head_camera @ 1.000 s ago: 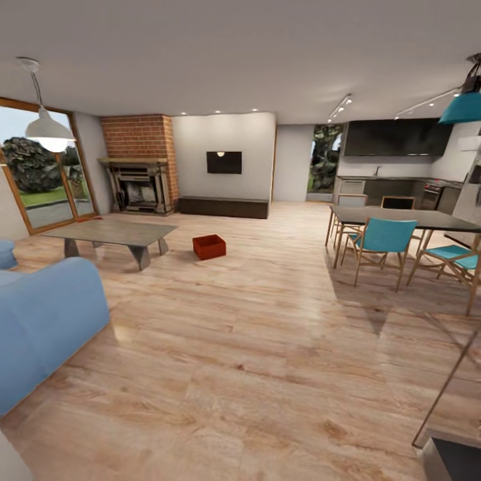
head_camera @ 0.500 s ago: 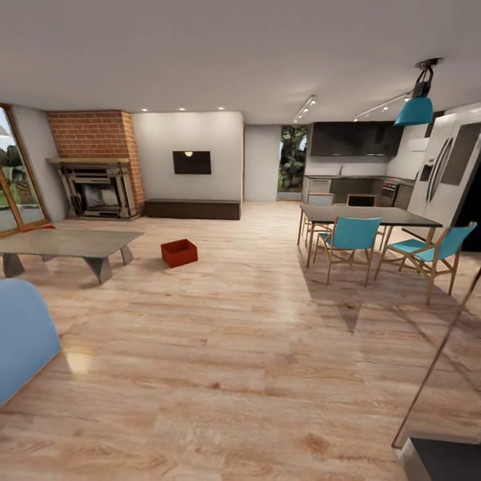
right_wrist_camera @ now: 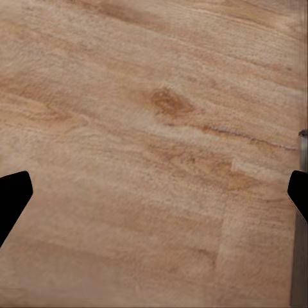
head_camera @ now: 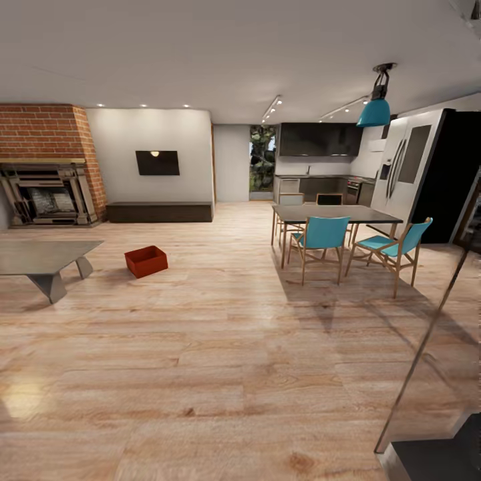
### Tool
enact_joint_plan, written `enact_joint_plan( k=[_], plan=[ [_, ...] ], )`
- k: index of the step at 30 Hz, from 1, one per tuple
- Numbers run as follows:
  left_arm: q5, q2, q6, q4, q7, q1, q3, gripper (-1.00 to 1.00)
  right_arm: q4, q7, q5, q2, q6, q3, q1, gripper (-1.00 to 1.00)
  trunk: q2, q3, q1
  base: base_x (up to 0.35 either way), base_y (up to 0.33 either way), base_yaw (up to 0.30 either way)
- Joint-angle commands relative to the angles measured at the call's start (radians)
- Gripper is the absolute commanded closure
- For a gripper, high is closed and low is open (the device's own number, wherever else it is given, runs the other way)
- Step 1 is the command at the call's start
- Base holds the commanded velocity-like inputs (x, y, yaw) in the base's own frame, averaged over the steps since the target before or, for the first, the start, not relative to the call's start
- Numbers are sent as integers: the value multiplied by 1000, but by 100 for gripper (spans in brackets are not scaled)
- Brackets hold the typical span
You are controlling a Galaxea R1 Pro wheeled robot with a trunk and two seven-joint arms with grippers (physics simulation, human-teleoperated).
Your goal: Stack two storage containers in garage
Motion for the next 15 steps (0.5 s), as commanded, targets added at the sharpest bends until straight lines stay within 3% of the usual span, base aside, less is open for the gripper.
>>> enact_joint_plan(
  k=[1, 15],
  plan=[
    [11, 0, 0, -2, -8, 1, 0, -100, 1, -1, 2, -1, -2, 3, -1, -100, 0, -1, 1, 329, 0, -235],
    [11, 2, 1, -1, -9, 1, 0, -100, 1, -1, 3, -1, -2, 4, -1, -100, 0, -1, 1, 329, 0, -234]
  ],
)
